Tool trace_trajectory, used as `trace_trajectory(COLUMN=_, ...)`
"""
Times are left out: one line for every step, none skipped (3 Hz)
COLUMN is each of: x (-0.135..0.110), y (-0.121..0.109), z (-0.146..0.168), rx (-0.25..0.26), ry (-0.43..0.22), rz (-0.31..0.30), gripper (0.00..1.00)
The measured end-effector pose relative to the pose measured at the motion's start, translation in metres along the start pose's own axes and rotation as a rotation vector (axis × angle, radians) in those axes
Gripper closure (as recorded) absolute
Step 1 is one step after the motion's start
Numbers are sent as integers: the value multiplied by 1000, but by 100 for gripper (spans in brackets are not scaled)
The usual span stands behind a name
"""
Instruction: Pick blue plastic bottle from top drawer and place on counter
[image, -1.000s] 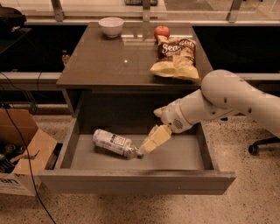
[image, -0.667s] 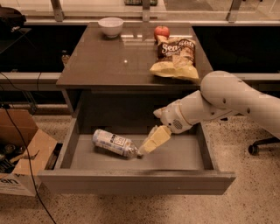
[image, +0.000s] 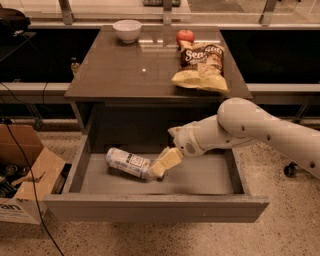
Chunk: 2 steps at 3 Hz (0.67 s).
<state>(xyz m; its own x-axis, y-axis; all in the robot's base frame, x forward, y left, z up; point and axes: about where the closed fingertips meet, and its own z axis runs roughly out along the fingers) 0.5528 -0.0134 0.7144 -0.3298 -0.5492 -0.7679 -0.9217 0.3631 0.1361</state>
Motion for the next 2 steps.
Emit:
trace_trajectory(x=-1, y=-11, z=36, rx=-21, ry=-47, rz=3, gripper=0)
trace_trajectory(x=6, y=-19, z=69, rx=-61, ry=-81, rz=33, gripper=0)
